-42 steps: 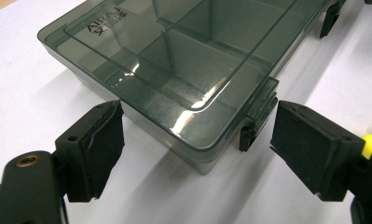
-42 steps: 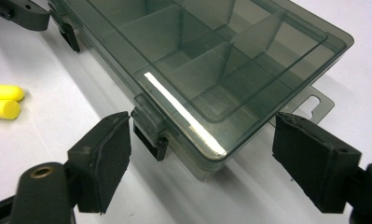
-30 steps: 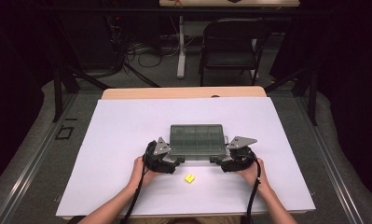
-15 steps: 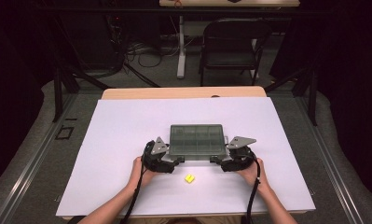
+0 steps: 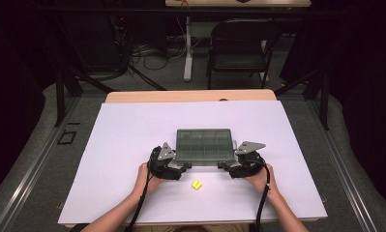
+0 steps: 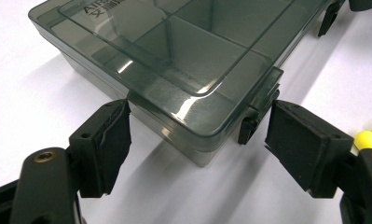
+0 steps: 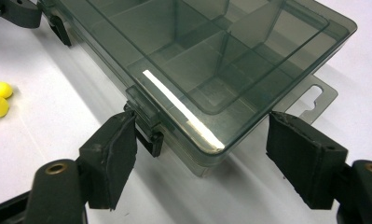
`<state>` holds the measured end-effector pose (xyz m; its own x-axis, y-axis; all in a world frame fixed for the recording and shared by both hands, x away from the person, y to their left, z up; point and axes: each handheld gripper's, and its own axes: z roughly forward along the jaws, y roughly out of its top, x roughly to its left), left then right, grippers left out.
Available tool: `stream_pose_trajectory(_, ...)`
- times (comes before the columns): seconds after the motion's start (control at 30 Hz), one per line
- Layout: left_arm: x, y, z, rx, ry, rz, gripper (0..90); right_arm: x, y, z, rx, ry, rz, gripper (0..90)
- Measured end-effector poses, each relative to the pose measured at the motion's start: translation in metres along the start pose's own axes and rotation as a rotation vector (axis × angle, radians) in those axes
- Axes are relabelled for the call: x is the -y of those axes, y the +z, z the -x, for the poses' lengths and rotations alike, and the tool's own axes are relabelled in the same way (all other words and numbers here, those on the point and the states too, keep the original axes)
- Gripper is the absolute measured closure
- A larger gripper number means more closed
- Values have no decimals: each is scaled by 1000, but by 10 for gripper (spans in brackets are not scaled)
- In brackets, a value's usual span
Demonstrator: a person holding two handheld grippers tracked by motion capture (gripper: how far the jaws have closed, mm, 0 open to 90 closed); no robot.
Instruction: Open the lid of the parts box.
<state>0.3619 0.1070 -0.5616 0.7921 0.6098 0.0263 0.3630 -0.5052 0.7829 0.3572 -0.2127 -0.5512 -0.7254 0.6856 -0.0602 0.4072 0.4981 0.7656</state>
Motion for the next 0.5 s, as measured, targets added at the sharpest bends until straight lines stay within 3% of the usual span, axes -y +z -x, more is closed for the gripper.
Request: stream_pose_trajectory(0.5,0,-2,0,3,-3,5,261,1,0,2,-10,13,11,245)
